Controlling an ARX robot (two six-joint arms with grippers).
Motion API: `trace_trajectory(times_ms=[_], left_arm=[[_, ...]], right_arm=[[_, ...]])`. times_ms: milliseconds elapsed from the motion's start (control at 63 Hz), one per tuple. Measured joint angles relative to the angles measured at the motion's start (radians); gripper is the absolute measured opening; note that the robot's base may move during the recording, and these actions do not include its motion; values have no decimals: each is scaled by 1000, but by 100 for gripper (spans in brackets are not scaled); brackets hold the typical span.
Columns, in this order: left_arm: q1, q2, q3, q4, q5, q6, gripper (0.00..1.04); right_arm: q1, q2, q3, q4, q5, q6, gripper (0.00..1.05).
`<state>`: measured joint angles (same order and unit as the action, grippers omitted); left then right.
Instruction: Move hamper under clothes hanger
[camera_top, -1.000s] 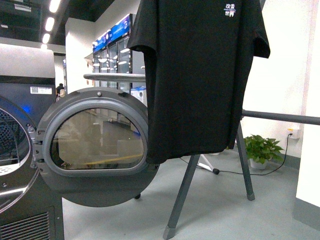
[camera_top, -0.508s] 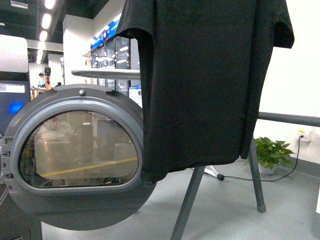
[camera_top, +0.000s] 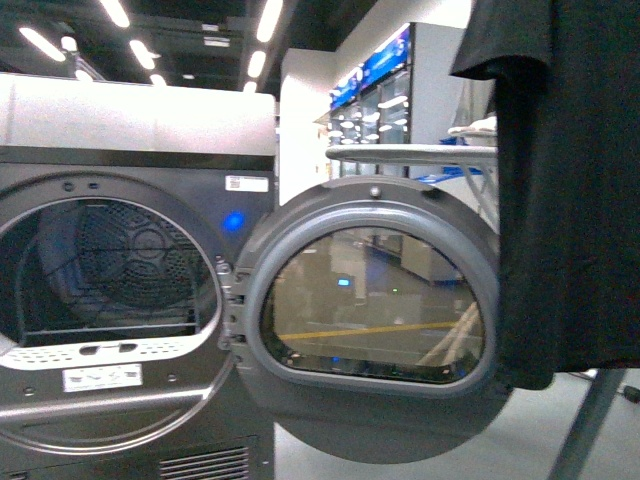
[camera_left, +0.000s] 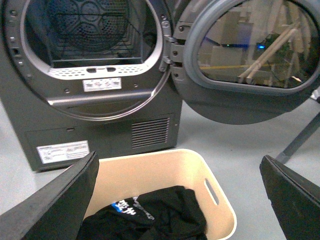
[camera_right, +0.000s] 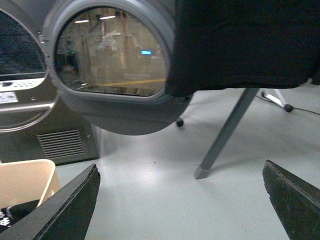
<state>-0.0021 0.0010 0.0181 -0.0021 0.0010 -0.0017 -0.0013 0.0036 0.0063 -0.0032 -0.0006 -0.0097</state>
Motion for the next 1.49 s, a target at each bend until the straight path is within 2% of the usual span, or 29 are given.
trace_trajectory(times_ms=[714, 794, 825, 889, 1016, 1079, 1175, 1349, 1492], left_arm=[[2, -1, 0, 0, -1, 0, 98], [23, 158, 92, -204, 6, -102, 98], [39, 229, 115, -215, 23, -121, 98], [87, 405, 175, -150, 83, -137, 98], [169, 777, 362, 24, 195, -101, 98], [186, 1002, 488, 46, 243, -52, 98], [183, 1241, 640, 16, 233, 14, 98], [171, 1641, 906, -9, 105, 74, 98], [171, 1844, 1025, 3, 78, 53, 98]], right_arm=[[1, 0, 0, 0, -1, 0, 97], [6, 10, 5, -16, 17, 21, 97], [9, 45, 23, -40, 30, 49, 97], [0, 250, 77, 61, 11, 114, 97], [-26, 755, 291, 332, -131, 137, 97], [-14, 1033, 444, 307, -178, 125, 97], [18, 1292, 592, 243, -185, 87, 97], [76, 1629, 813, 165, -118, 32, 97], [106, 1817, 915, 153, -65, 25, 97]])
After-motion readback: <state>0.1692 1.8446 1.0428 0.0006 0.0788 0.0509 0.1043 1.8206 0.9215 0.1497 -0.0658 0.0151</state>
